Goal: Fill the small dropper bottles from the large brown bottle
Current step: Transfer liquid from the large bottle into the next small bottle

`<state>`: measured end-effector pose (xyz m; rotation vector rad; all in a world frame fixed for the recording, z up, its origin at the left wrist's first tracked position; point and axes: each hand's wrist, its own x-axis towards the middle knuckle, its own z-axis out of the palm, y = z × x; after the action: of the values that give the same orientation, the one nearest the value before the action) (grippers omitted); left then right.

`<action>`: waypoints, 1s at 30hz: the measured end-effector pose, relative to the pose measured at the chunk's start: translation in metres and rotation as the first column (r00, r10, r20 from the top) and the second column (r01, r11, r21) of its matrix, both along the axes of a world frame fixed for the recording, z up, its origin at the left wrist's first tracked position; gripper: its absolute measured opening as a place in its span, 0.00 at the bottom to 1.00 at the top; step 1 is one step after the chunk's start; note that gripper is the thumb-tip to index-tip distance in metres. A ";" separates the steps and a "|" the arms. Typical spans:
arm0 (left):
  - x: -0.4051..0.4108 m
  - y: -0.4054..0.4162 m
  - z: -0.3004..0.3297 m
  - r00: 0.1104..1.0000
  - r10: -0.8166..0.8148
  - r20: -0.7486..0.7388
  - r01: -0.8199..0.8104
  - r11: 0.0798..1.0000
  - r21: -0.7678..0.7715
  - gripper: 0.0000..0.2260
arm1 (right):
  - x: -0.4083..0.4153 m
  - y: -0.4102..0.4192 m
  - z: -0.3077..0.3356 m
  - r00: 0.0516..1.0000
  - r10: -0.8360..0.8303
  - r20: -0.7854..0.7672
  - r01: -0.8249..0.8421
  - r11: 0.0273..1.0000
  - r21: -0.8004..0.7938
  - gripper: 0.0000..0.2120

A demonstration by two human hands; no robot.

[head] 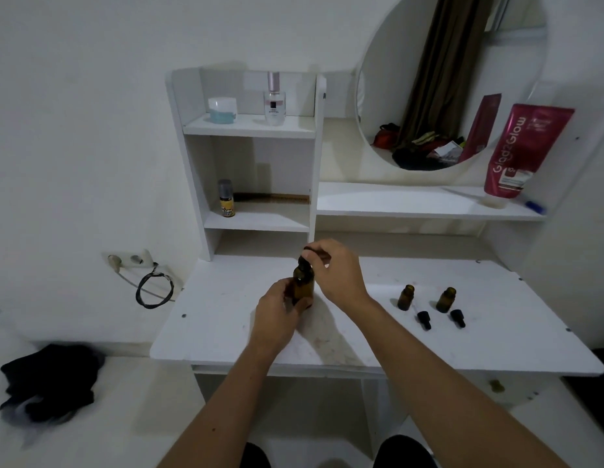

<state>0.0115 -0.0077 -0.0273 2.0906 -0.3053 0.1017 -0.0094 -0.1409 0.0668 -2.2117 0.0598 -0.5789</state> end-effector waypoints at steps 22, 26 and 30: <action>-0.047 -0.009 0.005 0.982 0.191 0.013 -0.181 0.948 -0.261 0.17 | -0.099 -0.145 0.040 0.949 -0.271 0.161 0.190 0.899 0.394 0.04; -0.067 -0.055 0.005 1.000 0.013 0.029 -0.005 0.967 -0.253 0.12 | -0.106 -0.177 0.027 0.925 -0.354 0.136 0.277 0.877 0.393 0.03; -0.077 -0.109 0.005 0.980 -0.197 0.016 0.196 0.960 -0.198 0.14 | -0.102 -0.187 0.019 0.923 -0.363 0.129 0.296 0.883 0.364 0.07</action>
<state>-0.0659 -0.1162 -0.0225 1.8518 -0.4791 0.0086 -0.1114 -0.3274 0.0853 -1.8084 0.4141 -0.9007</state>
